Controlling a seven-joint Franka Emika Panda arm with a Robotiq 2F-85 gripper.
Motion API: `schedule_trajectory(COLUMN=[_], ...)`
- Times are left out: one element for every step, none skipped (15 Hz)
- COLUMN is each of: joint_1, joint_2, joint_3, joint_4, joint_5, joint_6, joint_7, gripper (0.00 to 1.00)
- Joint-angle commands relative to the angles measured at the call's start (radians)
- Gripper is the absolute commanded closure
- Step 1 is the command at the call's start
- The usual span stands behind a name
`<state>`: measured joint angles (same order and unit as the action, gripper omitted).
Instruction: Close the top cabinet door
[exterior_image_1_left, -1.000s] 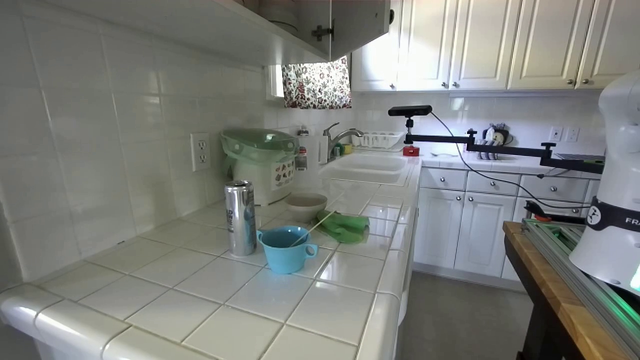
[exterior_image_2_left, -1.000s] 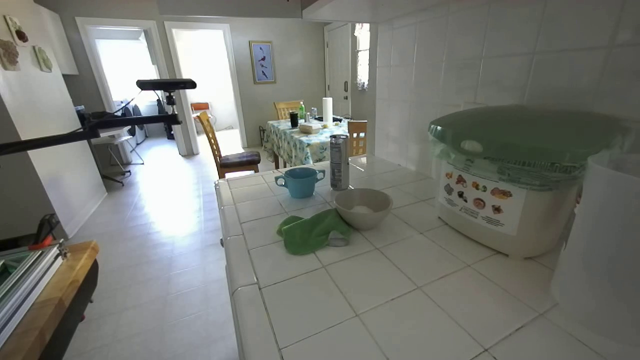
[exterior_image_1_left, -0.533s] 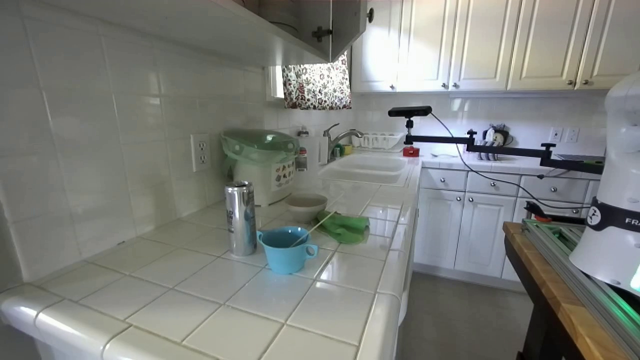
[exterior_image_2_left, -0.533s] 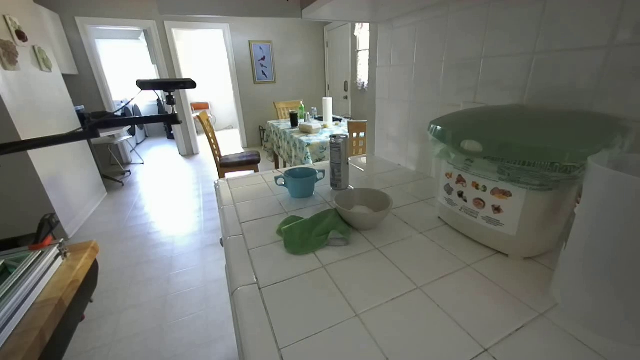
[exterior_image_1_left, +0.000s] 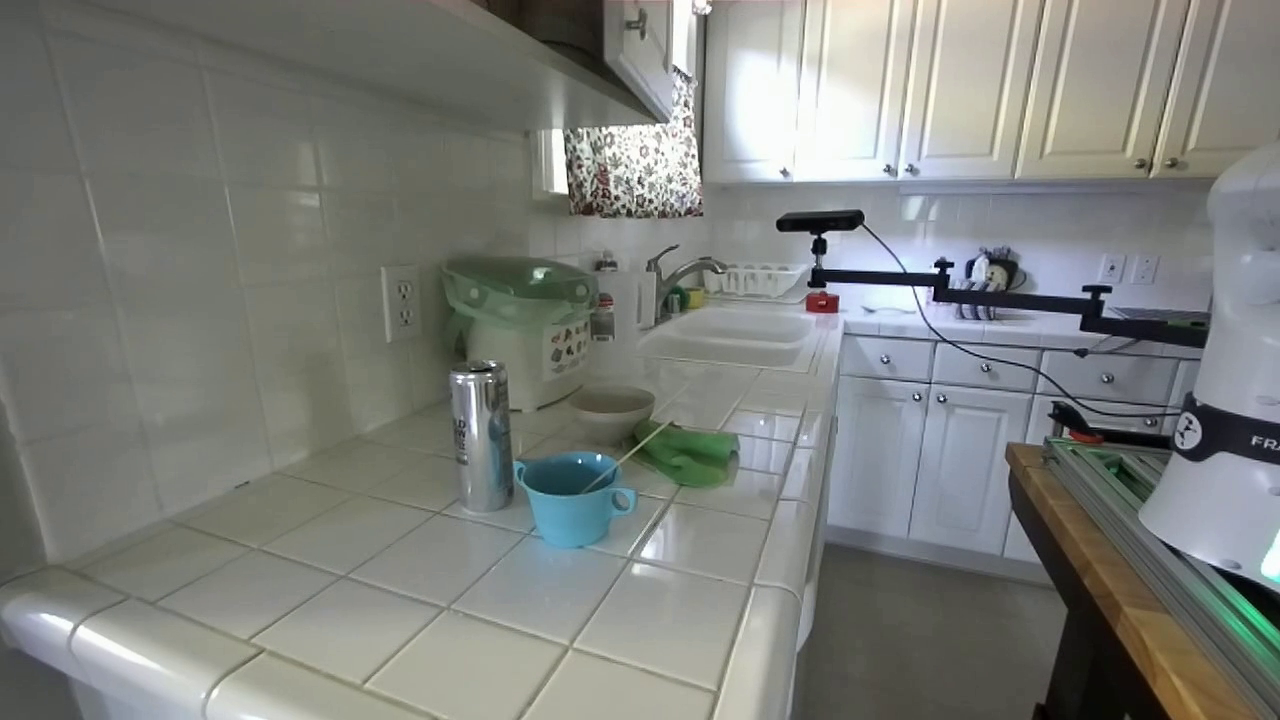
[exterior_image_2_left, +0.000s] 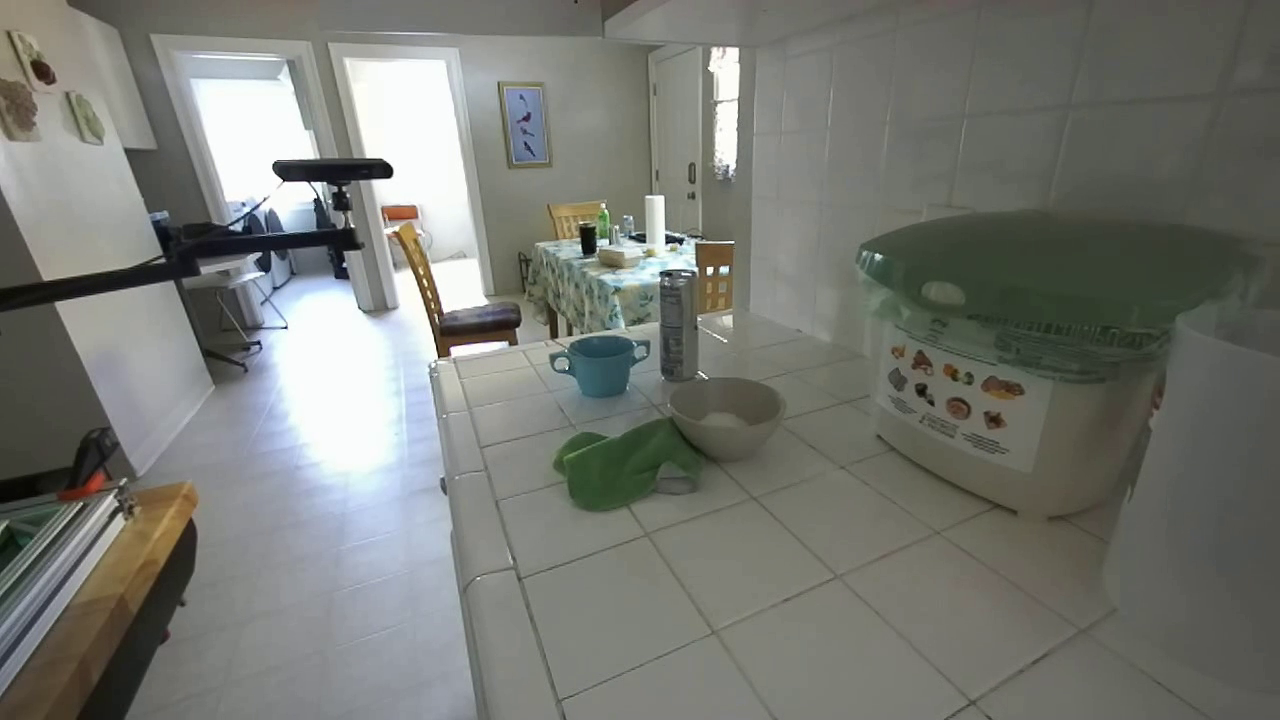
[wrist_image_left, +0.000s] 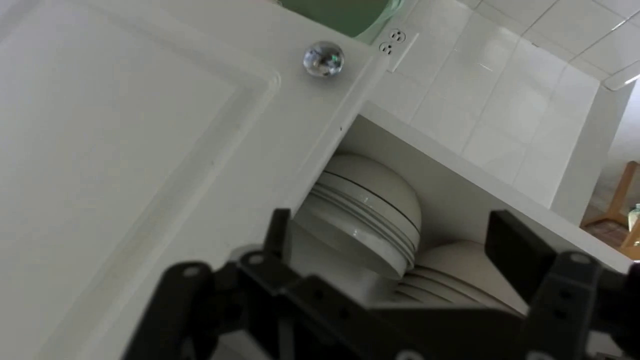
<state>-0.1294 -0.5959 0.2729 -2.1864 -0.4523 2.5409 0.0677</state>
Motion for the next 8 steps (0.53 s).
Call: schedule_trajectory(joint_1=[0.022, 0.018, 0.017, 0.017, 0.020, 0.027, 0.029, 0.031], joint_2=[-0.003, -0.020, -0.030, -0.042, -0.047, -0.048, -0.043, -0.035], joint_3=[-0.028, -0.032, -0.038, -0.048, -0.062, -0.080, -0.098, -0.118], joint_4=[0.006, 0.000, -0.002, -0.004, -0.001, -0.001, 0.005, 0.002], joint_5=[-0.007, -0.006, -0.004, 0.001, 0.010, 0.022, 0.035, 0.046], joint_6=[-0.010, -0.008, -0.008, -0.005, -0.003, 0.001, 0.000, 0.013], joint_7=[-0.006, 0.004, 0.007, 0.008, 0.000, -0.012, -0.019, -0.022], gripper=[0.00, 0.00, 0.00, 0.00, 0.00, 0.00, 0.00, 0.00])
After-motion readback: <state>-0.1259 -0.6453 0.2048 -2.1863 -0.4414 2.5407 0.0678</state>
